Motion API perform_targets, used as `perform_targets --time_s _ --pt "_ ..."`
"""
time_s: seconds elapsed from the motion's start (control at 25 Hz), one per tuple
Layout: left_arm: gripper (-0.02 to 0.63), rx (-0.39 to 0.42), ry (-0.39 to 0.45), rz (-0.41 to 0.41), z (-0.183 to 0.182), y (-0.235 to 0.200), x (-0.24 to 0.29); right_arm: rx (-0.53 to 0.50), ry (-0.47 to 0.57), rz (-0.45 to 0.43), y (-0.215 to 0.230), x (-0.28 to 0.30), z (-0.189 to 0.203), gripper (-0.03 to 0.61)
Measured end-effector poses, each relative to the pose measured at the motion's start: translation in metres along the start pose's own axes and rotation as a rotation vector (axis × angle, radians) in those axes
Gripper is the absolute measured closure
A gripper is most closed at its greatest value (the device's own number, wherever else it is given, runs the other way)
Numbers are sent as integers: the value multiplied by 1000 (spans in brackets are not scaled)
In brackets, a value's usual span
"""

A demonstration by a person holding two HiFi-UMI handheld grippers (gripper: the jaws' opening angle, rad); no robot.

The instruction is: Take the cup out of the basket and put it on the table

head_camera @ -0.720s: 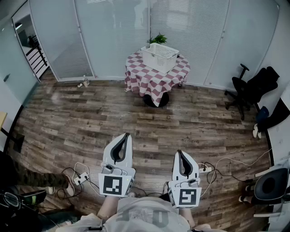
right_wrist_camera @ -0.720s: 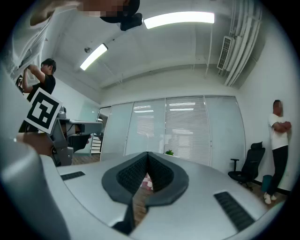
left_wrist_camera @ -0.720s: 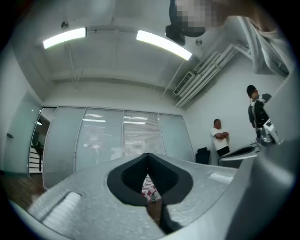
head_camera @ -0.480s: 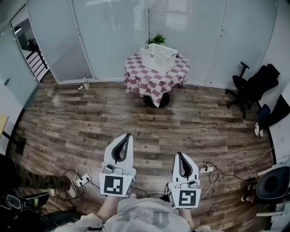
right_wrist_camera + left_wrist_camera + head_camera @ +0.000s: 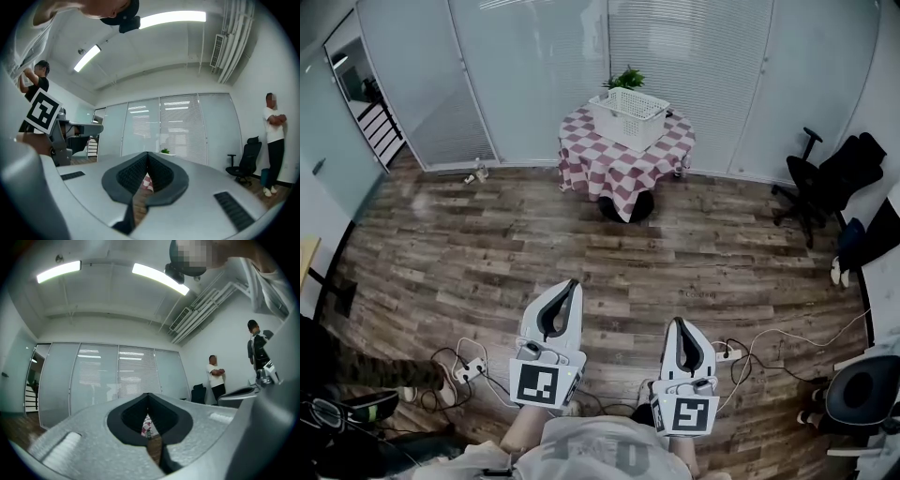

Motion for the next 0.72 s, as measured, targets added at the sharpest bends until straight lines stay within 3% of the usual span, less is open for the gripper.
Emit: perform_targets --time_s 0.4,0.72 --pt "609 -33 18 -144 -5 47 63 -31 -41 -102 104 26 14 569" --pt "610 -108 47 -152 -7 53 105 -36 12 -126 139 55 -2 569"
Point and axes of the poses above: the fingertips, and each gripper's own axes: x forward along the fingers, y to its right, z out of its underside, the point moved 5 cm from there along -x, backward along the fingers, and after that the axes turned 11 degrees about -y, right-handed, at the moved point
